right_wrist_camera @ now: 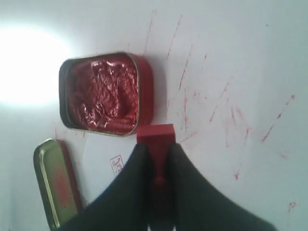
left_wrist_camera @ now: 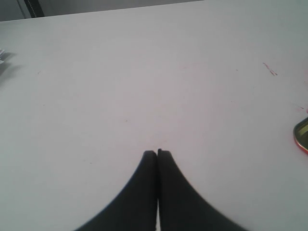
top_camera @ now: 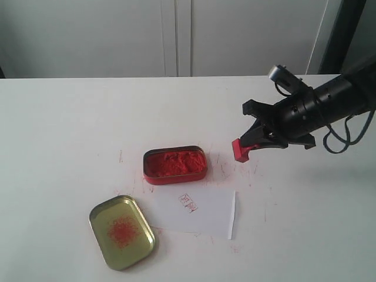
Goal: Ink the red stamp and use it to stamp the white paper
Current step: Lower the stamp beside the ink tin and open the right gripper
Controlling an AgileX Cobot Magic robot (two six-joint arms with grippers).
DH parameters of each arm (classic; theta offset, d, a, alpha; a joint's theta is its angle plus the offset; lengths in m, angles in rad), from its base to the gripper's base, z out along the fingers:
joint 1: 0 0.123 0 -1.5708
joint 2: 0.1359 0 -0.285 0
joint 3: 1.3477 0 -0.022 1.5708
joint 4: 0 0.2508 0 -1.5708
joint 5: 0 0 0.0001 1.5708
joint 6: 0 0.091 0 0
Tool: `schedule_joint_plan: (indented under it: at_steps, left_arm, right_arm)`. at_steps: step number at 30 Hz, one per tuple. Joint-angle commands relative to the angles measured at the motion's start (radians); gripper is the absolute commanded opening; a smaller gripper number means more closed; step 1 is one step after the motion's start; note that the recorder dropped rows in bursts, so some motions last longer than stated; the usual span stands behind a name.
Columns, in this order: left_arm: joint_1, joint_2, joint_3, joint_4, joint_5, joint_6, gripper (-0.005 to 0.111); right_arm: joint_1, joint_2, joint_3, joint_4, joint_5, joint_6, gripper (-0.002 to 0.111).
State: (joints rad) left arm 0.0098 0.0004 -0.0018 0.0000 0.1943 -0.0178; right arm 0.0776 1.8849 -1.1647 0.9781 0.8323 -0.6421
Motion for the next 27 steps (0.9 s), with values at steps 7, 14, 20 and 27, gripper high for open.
schedule_joint_plan:
  at_steps: [7,14,20,27]
  left_arm:
    - [-0.003,0.0,0.002,-0.006,0.0,-0.004,0.0]
    - [-0.003,0.0,0.002,-0.006,0.0,-0.004,0.0]
    - [-0.003,0.0,0.002,-0.006,0.0,-0.004,0.0]
    - [-0.003,0.0,0.002,-0.006,0.0,-0.004,0.0]
  right_arm:
    - [-0.008,0.04,0.004,0.164,-0.033,-0.064,0.0]
    - [0.011,0.125,0.004,0.224,-0.03,-0.073,0.0]
    - [0.032,0.164,0.004,0.279,-0.053,-0.096,0.0]
    - [0.032,0.2,0.004,0.267,-0.053,-0.096,0.0]
